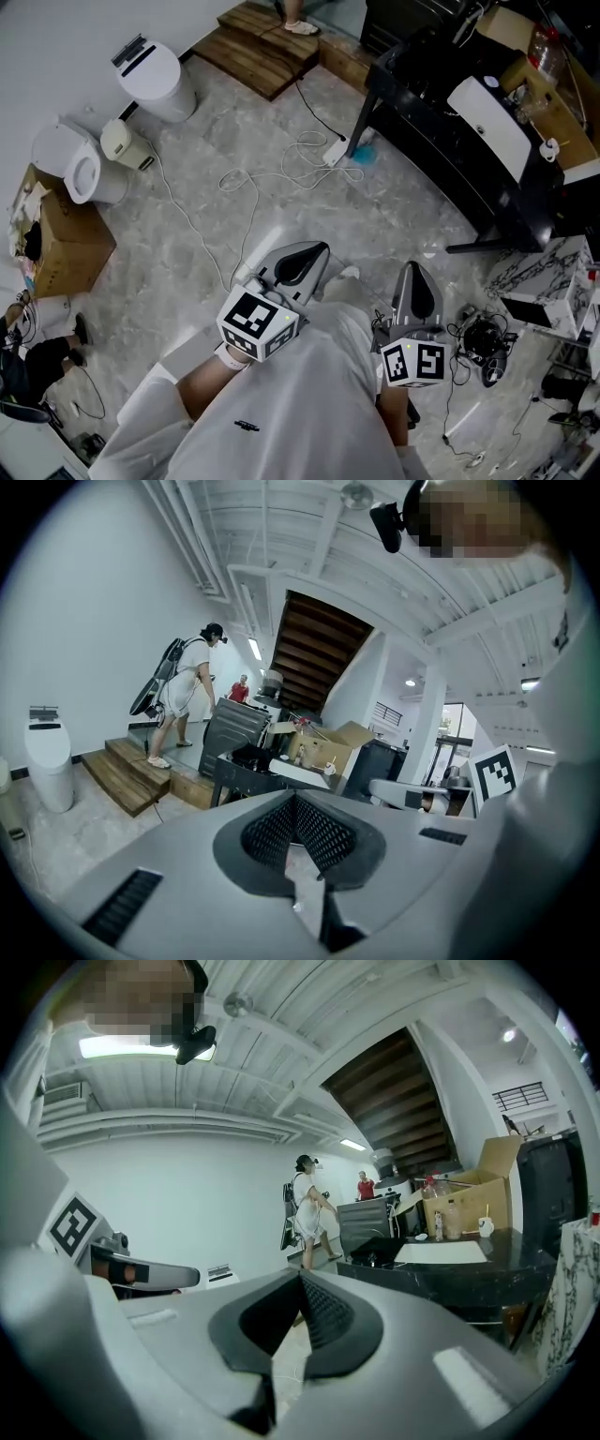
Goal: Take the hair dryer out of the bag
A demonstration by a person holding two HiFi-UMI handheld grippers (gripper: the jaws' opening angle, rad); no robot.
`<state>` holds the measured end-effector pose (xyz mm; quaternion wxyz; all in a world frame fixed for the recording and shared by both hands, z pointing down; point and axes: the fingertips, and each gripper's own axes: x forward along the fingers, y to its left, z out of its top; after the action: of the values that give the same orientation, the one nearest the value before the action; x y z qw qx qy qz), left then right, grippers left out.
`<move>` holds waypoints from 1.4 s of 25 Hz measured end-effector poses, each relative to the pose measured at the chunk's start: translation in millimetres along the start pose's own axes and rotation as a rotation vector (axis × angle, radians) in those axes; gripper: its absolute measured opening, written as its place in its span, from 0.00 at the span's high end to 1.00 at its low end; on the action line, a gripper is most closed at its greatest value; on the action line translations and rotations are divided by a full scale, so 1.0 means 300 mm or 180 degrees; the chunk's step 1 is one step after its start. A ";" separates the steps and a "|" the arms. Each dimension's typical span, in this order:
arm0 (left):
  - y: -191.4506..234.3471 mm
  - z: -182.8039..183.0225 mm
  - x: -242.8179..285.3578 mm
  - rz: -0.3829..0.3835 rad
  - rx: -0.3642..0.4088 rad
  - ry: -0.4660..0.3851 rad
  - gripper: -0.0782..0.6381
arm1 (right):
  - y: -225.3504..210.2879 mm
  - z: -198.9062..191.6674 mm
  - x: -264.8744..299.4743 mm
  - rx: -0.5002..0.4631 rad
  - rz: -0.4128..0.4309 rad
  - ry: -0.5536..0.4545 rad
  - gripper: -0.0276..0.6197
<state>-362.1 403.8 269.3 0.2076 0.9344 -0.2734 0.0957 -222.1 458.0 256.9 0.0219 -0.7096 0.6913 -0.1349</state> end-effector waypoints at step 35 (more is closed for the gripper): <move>0.209 0.387 0.948 0.0074 0.0309 0.0337 0.88 | -0.705 0.213 0.792 0.0468 -0.0137 -0.0217 0.94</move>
<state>-152.3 170.9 269.5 0.1752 0.9337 -0.2679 0.1605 0.0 222.9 279.6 0.0946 -0.7249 0.6630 -0.1614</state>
